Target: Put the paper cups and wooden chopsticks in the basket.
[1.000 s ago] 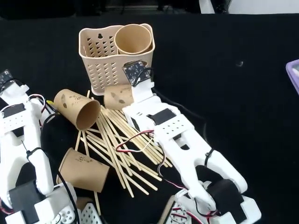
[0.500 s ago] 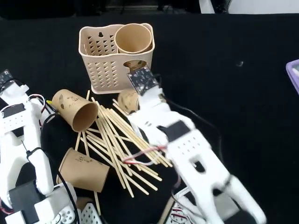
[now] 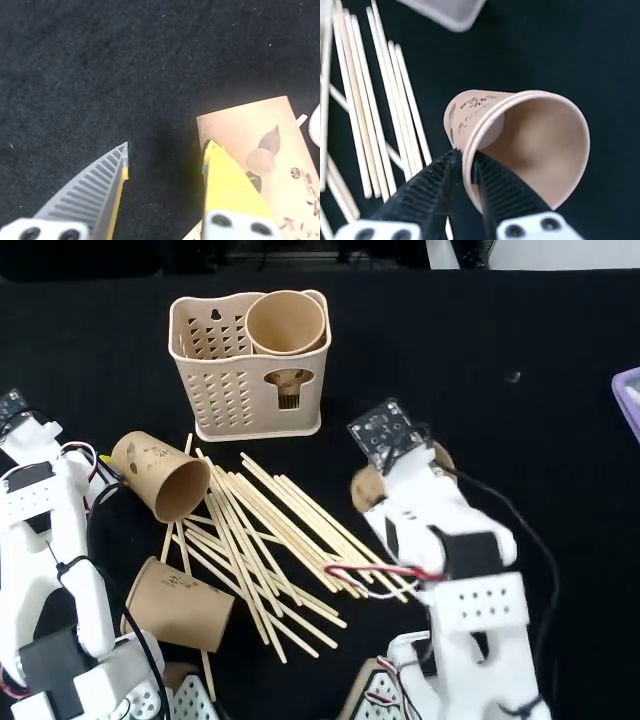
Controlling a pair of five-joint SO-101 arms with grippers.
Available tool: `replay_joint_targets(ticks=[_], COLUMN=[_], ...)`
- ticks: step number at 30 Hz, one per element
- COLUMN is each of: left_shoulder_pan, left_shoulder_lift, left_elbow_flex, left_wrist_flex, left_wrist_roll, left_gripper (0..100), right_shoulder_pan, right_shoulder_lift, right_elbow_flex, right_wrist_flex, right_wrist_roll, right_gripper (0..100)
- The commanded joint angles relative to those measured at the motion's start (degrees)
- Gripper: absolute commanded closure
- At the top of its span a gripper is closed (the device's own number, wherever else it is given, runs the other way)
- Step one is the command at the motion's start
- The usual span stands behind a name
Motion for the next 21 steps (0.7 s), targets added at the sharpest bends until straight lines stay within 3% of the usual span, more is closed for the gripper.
replay_joint_targets(ticks=[1,5,10,12,17,21], left_shoulder_pan=[-0.31,-0.48,-0.57,-0.57,-0.48,-0.40], left_shoulder_lift=[-0.44,-0.44,-0.44,-0.44,-0.44,-0.44], left_elbow_flex=[-0.57,-0.57,-0.57,-0.57,-0.57,-0.57], left_wrist_flex=[-0.70,-0.70,-0.70,-0.70,-0.70,-0.70], left_wrist_roll=[0.18,0.18,0.18,0.18,0.18,0.18], left_gripper=[76,76,76,76,76,76], right_shoulder_pan=[0.09,-3.60,-5.63,-5.36,-3.16,-4.40], right_shoulder_lift=[4.88,10.33,11.65,10.15,4.62,6.64], right_elbow_flex=[-3.65,-3.74,-5.05,-8.13,-26.86,-41.89], right_wrist_flex=[0.26,0.18,-1.23,0.00,7.38,6.07], right_wrist_roll=[0.79,0.79,0.70,0.62,0.70,0.09], right_gripper=[95.6,88.1,99.3,98.8,98.8,98.8])
